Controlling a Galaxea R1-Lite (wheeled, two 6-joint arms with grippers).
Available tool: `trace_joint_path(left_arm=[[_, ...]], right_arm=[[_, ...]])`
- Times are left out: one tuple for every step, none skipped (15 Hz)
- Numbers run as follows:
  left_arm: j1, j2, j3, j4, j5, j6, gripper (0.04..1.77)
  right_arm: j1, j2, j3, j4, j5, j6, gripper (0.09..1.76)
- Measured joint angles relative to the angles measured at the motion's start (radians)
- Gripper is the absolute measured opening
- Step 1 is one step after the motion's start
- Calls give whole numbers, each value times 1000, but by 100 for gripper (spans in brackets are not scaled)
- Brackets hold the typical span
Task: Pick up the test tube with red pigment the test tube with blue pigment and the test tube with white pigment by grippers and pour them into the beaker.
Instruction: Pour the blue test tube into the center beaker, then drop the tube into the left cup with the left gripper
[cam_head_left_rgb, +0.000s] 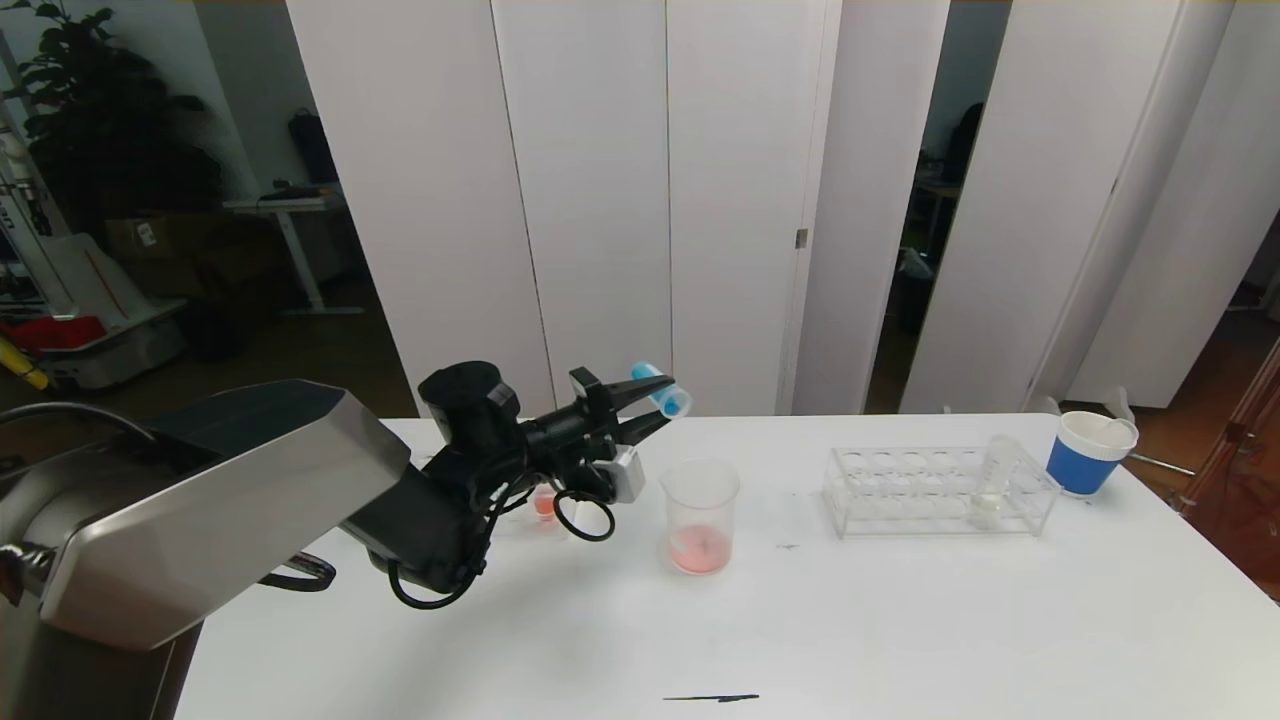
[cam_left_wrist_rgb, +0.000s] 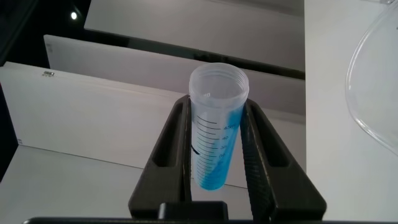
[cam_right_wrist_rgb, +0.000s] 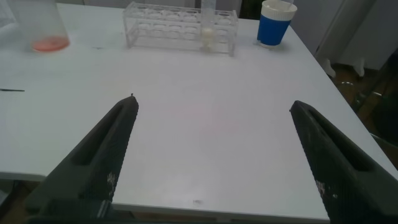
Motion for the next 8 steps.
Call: trace_joint_path(left_arm=[[0, 0, -6, 0, 0, 8, 57], [1, 0, -9, 0, 0, 14, 57], [1, 0, -12, 0, 1, 24, 57], [2, 1, -14, 0, 2, 29, 57], [2, 1, -15, -1, 1, 32, 57], [2, 3, -16, -2, 2, 33, 57], [2, 4, -18, -1, 3, 40, 57], [2, 4, -20, -1, 4, 47, 57]], right_arm=[[0, 0, 0, 0, 0, 0, 175], [0, 0, 0, 0, 0, 0, 175], [0, 0, 0, 0, 0, 0, 175], [0, 0, 0, 0, 0, 0, 175], [0, 0, 0, 0, 0, 0, 175], [0, 0, 0, 0, 0, 0, 175], [0, 0, 0, 0, 0, 0, 175], [0, 0, 0, 0, 0, 0, 175]])
